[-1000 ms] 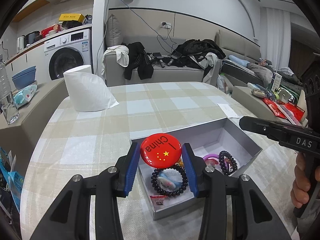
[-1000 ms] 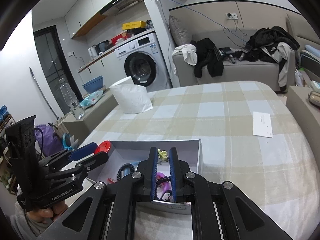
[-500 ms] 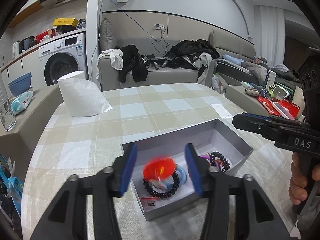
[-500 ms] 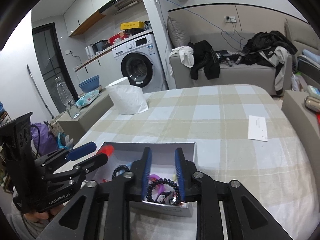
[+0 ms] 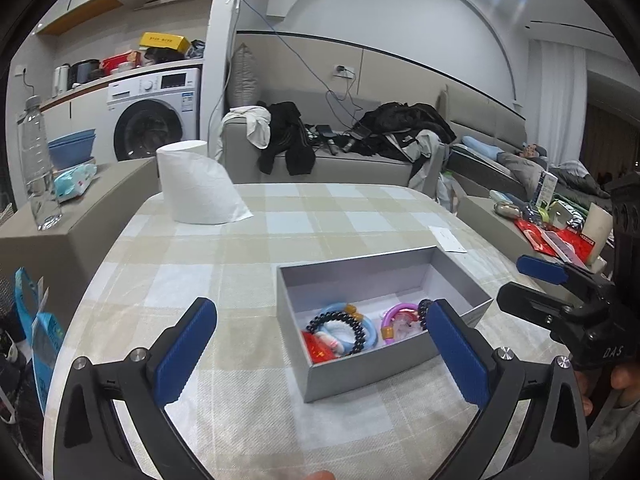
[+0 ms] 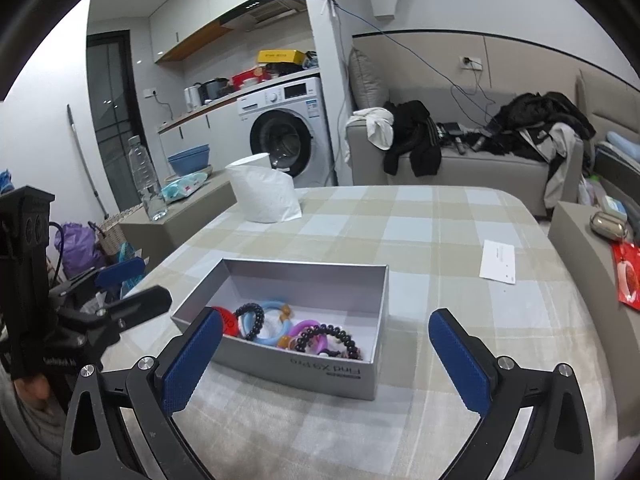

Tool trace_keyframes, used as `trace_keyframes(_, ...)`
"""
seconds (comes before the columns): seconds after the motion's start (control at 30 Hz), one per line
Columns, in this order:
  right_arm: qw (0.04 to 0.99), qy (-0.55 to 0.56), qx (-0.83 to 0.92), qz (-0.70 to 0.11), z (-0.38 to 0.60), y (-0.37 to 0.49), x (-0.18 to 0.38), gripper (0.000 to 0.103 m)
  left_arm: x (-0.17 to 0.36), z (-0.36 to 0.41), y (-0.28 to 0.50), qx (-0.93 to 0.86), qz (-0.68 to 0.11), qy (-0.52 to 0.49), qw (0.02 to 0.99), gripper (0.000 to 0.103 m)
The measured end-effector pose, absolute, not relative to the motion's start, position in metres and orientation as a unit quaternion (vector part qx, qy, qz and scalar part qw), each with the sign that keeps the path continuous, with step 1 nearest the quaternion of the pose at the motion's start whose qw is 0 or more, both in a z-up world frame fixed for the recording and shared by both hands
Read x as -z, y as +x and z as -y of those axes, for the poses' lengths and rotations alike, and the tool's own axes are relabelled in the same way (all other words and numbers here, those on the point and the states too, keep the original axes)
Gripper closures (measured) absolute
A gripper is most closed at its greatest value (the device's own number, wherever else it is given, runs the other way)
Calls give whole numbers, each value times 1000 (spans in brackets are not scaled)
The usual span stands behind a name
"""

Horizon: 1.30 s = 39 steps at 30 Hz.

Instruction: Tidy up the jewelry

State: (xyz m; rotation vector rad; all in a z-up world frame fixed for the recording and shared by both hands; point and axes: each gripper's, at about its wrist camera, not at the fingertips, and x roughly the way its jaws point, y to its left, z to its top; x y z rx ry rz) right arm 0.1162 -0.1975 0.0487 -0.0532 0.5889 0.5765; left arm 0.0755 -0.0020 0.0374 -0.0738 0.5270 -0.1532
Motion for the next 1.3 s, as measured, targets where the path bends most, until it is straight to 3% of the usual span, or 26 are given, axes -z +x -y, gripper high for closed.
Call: trace_keyframes(1.3,922,-37,-315,-223,196,96,-33,0,-21,-4,75,62,-243,-35,967,1)
